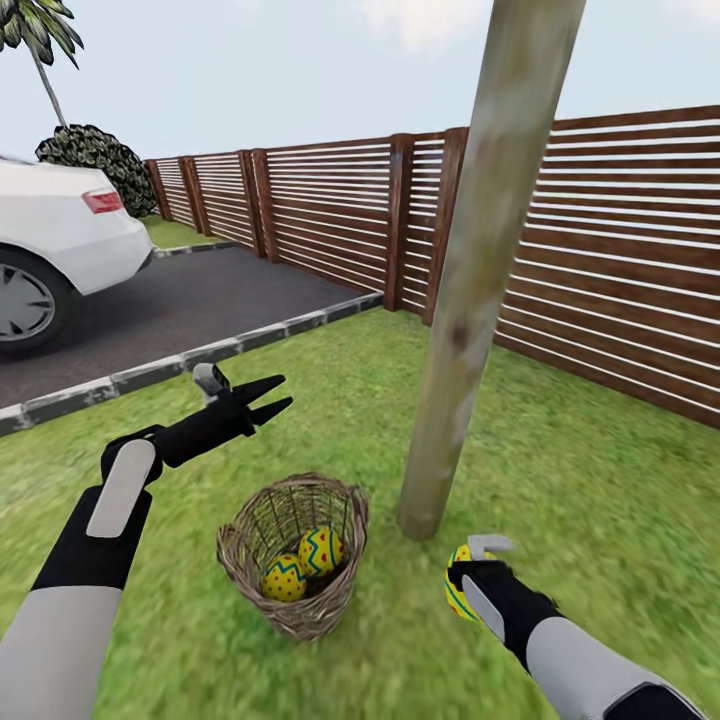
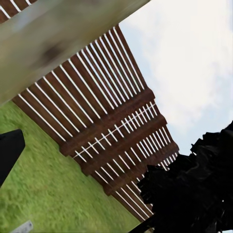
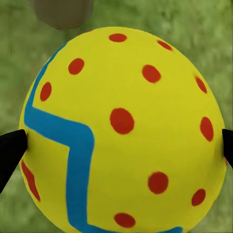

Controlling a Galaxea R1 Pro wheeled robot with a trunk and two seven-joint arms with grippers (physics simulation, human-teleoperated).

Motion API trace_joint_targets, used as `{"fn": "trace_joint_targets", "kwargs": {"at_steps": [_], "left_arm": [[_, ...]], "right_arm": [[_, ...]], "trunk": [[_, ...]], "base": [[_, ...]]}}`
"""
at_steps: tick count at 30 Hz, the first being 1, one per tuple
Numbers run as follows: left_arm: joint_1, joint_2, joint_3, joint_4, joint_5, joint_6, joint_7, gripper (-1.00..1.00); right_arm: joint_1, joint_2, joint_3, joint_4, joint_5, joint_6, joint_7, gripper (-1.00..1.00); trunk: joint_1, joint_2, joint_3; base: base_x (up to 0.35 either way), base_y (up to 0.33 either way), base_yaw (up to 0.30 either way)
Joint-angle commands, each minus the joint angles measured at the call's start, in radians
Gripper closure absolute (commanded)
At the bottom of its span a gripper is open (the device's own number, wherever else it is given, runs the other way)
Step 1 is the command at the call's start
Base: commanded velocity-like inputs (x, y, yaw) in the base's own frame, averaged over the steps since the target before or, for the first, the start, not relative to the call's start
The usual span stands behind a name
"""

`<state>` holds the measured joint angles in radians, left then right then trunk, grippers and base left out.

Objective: Take the three Easter eggs out of the wicker basket on the lawn in the garden, then place them on the lawn next to a single tree (choose any tree) so that all three eggs are next to the same tree and none are left in the basket.

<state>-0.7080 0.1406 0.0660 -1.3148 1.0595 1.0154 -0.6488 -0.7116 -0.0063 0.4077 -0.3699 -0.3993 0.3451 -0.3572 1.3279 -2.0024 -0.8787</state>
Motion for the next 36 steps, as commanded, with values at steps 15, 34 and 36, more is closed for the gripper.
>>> {"fn": "trace_joint_targets", "kwargs": {"at_steps": [15,34,36], "left_arm": [[-0.001,-0.002,0.000,0.000,-0.003,0.005,-0.005,-1.00],[0.001,0.002,0.002,0.000,-0.001,0.005,-0.006,-1.00],[0.001,0.002,0.002,0.000,-0.001,0.005,-0.006,-1.00]], "right_arm": [[-0.008,0.023,0.006,0.039,0.063,-0.045,-0.005,1.00],[-0.008,0.022,0.006,0.039,0.065,-0.046,-0.005,1.00],[-0.008,0.022,0.006,0.039,0.065,-0.046,-0.005,1.00]], "trunk": [[0.057,-0.106,-0.048],[0.130,-0.239,-0.108],[0.138,-0.253,-0.114]], "base": [[0.000,0.000,0.000],[0.101,0.000,0.000],[0.009,0.000,0.000]]}}
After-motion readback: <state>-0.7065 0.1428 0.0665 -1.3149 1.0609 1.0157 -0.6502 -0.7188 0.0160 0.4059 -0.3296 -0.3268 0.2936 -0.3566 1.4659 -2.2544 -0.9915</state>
